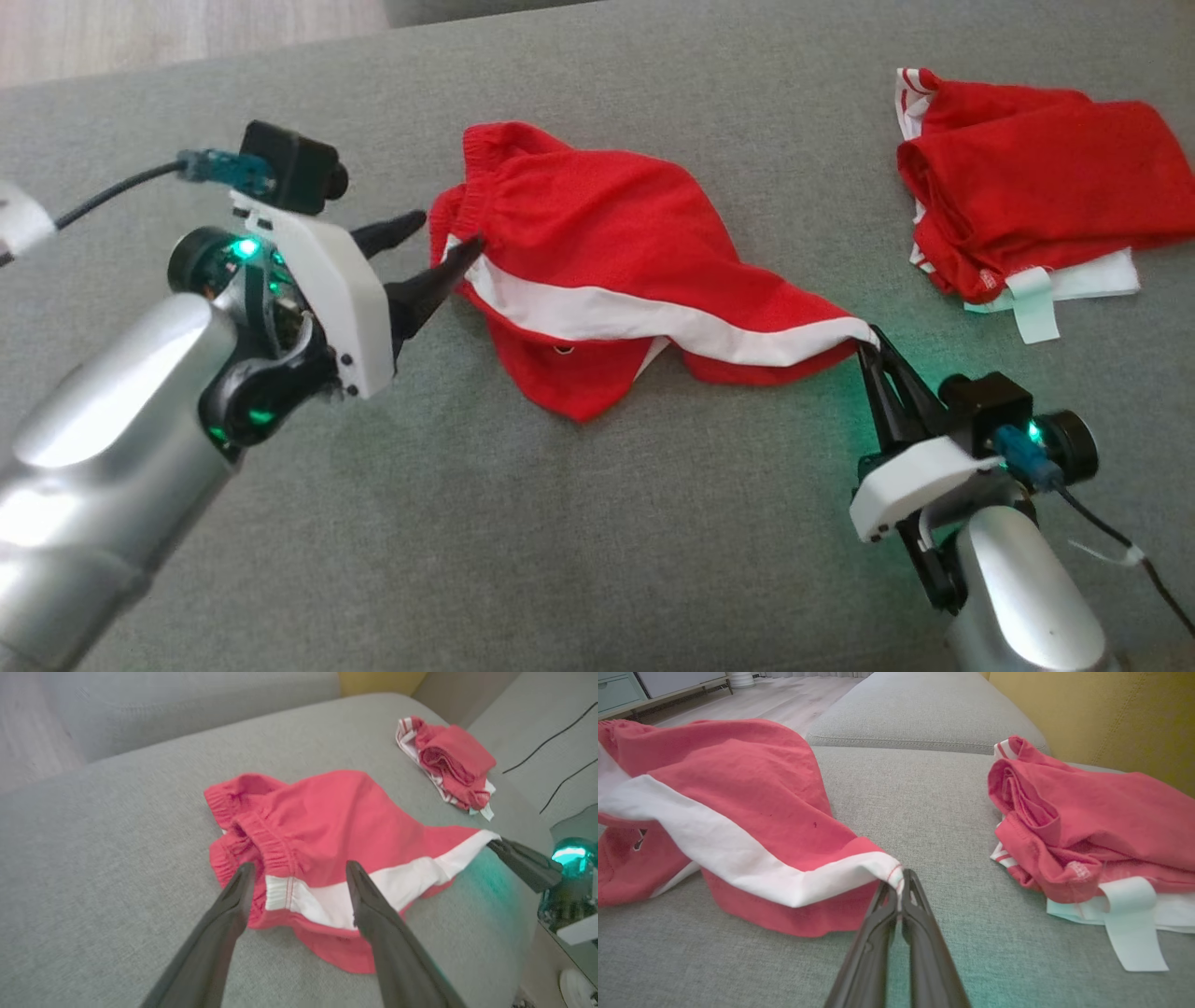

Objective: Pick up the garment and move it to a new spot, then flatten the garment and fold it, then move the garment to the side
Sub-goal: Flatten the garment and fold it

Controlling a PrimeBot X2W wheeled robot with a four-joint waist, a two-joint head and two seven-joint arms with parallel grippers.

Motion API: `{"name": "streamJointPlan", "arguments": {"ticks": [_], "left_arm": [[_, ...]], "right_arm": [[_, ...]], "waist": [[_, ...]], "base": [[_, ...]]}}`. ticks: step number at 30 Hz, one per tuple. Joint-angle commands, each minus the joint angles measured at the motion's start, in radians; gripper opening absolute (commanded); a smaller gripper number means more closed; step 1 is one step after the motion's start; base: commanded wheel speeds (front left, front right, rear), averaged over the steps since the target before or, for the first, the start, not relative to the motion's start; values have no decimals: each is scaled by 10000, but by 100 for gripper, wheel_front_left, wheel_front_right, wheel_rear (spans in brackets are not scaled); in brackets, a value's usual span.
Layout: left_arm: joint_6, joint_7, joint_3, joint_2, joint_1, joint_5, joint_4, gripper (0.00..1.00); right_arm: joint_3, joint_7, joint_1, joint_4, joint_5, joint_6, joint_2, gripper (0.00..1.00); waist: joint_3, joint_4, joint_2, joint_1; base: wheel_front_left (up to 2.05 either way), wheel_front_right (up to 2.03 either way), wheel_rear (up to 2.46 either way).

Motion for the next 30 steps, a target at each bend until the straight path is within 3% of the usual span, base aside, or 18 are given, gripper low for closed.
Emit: {"name": "streamJointPlan", "arguments": {"ticks": [1,9,25,26,27,28,30], "left_arm": [[-57,256,166,609,-835,-267,-270,100],[-57,413,-1271,1109,-1546,-1097,-112,100],[-57,75,-2573,1164,-2299,-2038,552,100],[-57,117,-2667,1178,-2326,-2121,537,86],[-57,142,-2747,1195,-2353,-2202,527,40],[-57,163,-2818,1209,-2374,-2290,521,0],[-57,222,-2974,1244,-2408,-2463,457,0]], "right_arm": [[315,-92,-349,-234,45,-9,-37,0],[492,-224,-556,-35,154,-9,-37,0],[604,-345,-718,72,227,-9,-37,0],[606,-346,-725,85,224,-9,-37,0],[608,-346,-736,98,222,-9,-37,0],[609,-346,-748,110,219,-9,-37,0],[598,-347,-771,130,205,-9,-37,0]], "waist": [[69,-69,0,-1],[292,-296,0,-1],[581,-577,0,-1],[583,-587,0,-1],[578,-595,0,-1],[570,-601,0,-1],[548,-604,0,-1]], "base": [[0,0,0],[0,0,0],[0,0,0],[0,0,0],[0,0,0],[0,0,0],[0,0,0]]}}
